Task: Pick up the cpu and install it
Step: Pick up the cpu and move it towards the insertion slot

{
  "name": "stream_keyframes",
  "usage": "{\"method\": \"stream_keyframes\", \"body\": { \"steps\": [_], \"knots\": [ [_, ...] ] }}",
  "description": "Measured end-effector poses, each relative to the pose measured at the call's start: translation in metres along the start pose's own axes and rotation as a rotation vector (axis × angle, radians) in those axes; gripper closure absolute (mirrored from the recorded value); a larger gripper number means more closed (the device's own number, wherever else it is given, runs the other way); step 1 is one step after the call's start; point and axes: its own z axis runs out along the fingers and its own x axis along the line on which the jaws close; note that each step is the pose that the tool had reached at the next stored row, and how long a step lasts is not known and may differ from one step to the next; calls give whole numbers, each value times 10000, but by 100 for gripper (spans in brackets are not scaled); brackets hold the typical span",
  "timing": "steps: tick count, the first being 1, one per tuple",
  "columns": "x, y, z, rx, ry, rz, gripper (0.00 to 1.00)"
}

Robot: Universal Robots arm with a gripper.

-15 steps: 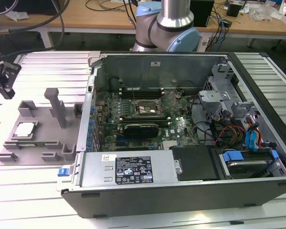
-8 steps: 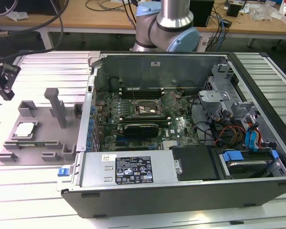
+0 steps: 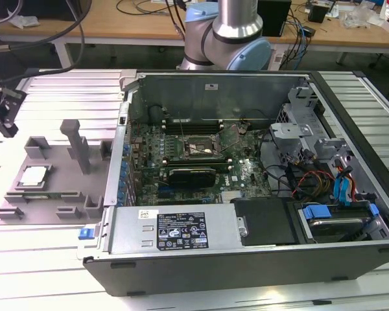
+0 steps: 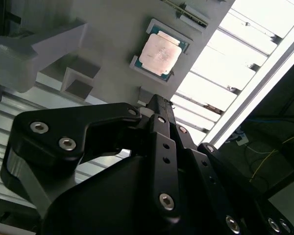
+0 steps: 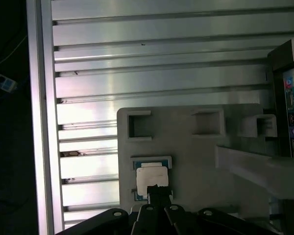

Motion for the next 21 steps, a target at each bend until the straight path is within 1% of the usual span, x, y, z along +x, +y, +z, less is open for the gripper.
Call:
{"method": "stream_keyframes", "body": {
  "steps": [2,3,5,9,21],
  "knots": [
    [19,-3,32,2,2,0,89],
    [34,-5,58,1,2,0,89],
    [42,-6,71,1,1,0,89],
    [69,-11,128,1,1,0,89],
    [106,-18,232,1,1,0,89]
  ]
}}
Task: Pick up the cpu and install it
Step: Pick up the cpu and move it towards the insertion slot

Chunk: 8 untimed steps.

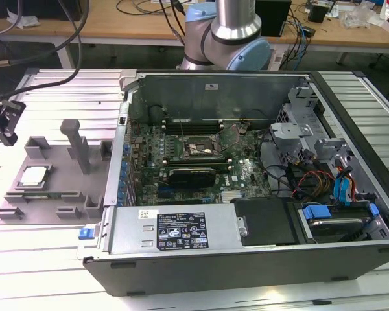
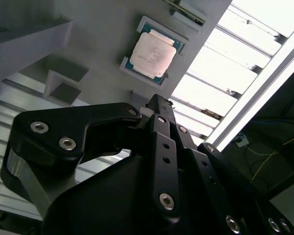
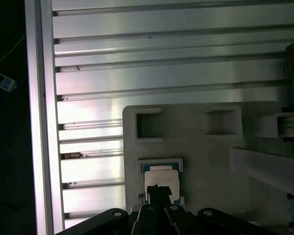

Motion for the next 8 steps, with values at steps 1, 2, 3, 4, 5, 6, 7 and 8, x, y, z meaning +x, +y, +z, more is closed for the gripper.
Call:
{"method": "stream_keyframes", "body": {
  "steps": [1,2,3,4,5,6,7,8],
  "knots": [
    [4,-1,13,0,0,0,89],
    [8,-2,28,0,0,0,89],
    [13,-3,41,0,0,0,89],
    [16,-3,49,0,1,1,89],
    [18,-4,56,0,0,0,89],
    [23,-5,73,0,0,0,89],
    [27,-6,92,0,0,0,89],
    [30,-7,114,0,0,0,89]
  ]
}}
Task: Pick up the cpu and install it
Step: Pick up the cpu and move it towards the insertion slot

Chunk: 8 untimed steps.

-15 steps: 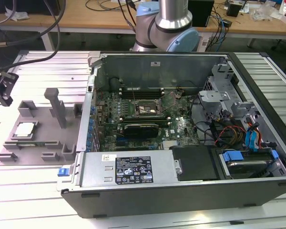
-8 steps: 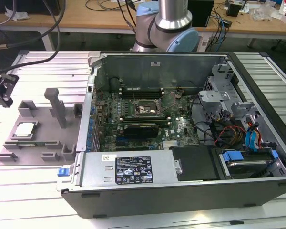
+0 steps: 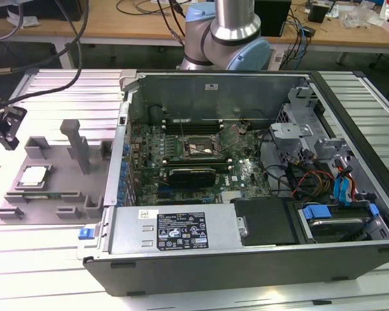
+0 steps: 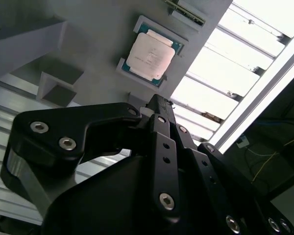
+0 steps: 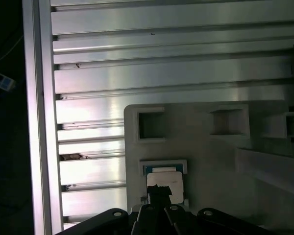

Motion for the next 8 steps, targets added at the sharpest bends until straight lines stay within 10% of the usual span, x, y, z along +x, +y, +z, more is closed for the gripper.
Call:
{"method": "stream_keyframes", "body": {
  "steps": [8],
  "knots": [
    [14,-7,122,1,1,1,89]
  ]
}}
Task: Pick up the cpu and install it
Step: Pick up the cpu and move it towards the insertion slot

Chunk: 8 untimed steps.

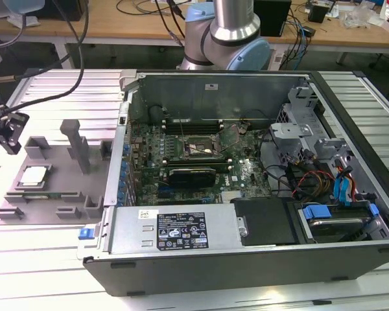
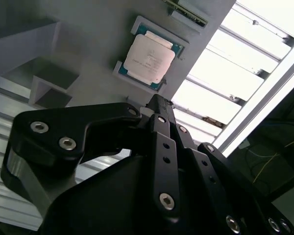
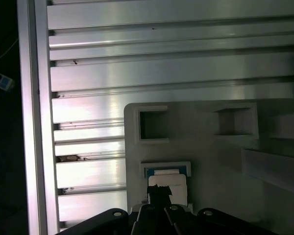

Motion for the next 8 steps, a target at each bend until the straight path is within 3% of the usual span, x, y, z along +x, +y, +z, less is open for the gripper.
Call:
{"method": "stream_keyframes", "body": {
  "steps": [8],
  "knots": [
    [2,-2,39,0,-1,-1,89]
  ]
}}
